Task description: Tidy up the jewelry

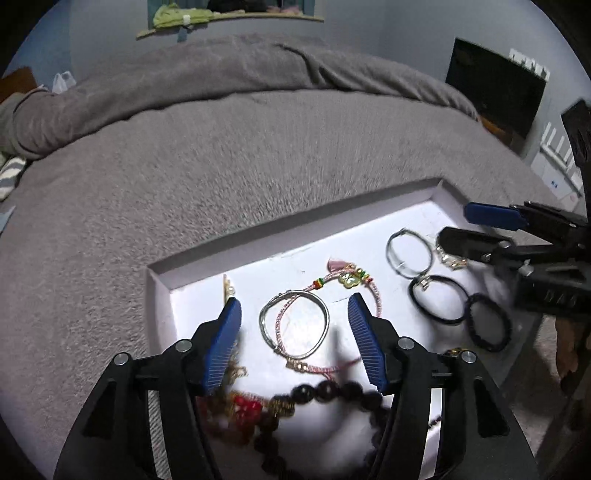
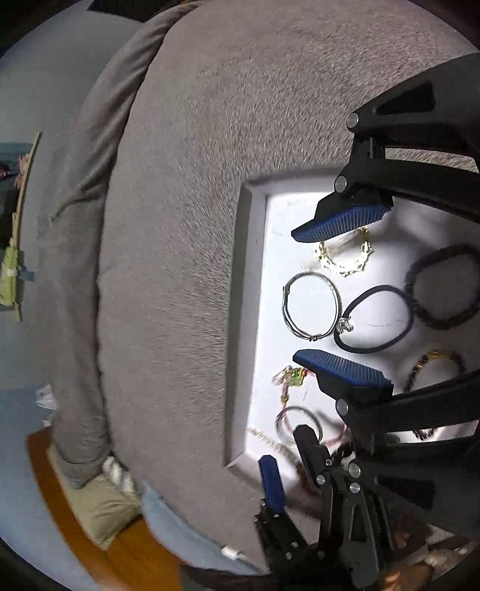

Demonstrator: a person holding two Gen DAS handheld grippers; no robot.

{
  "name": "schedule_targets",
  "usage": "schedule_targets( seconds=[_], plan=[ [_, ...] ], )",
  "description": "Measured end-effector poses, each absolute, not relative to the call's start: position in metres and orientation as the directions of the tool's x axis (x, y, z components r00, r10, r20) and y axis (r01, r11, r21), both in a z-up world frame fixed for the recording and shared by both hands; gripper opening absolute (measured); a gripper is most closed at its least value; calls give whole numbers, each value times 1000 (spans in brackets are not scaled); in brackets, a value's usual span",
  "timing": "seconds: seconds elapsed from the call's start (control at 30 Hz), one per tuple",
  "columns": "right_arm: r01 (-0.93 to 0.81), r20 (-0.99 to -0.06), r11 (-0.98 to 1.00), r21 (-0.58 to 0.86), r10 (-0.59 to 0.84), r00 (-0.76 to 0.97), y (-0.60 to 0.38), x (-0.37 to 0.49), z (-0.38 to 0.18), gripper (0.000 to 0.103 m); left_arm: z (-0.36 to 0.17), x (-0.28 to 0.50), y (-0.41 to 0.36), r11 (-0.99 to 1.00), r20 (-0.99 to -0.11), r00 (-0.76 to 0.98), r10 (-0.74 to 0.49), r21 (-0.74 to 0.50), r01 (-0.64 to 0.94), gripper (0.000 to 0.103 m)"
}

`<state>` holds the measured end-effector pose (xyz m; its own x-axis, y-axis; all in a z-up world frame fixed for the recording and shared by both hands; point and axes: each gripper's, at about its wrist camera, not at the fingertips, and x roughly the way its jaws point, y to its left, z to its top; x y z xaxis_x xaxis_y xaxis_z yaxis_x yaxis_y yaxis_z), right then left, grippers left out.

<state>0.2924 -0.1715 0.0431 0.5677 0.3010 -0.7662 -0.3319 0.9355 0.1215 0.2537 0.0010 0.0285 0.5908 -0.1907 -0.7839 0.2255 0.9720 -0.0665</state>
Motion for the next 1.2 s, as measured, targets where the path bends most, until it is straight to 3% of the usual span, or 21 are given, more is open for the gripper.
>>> schedule_targets(
  seconds=[0.37, 0.47, 0.63, 0.67, 0.73, 1.03, 1.2],
  plan=[
    [-308, -672, 943, 127, 310, 673, -207, 208, 105, 72, 88, 188, 17, 978, -714, 672, -197, -92, 188, 67],
    [-315, -655, 941, 122, 315, 686, -211, 182, 115, 74, 101, 163, 18, 981, -691, 700, -179, -74, 178, 79],
    [-308, -632, 943, 123, 314, 709, -217, 148, 122, 85, 118, 121, 20, 986, -653, 740, -158, -64, 153, 80],
    [-296, -625, 948, 118, 303, 720, -219, 141, 122, 89, 119, 113, 23, 988, -646, 749, -147, -65, 138, 86],
    [-278, -608, 952, 131, 298, 735, -224, 128, 119, 96, 116, 95, 26, 993, -624, 773, -115, -75, 87, 96],
    [-232, -608, 962, 146, 272, 746, -231, 99, 74, 97, 68, 61, 24, 987, -628, 773, -94, -162, -12, 96],
    [-218, -632, 974, 52, 202, 748, -225, 101, 47, 97, 41, 65, 15, 997, -668, 743, -29, -77, -31, 96]
  ],
)
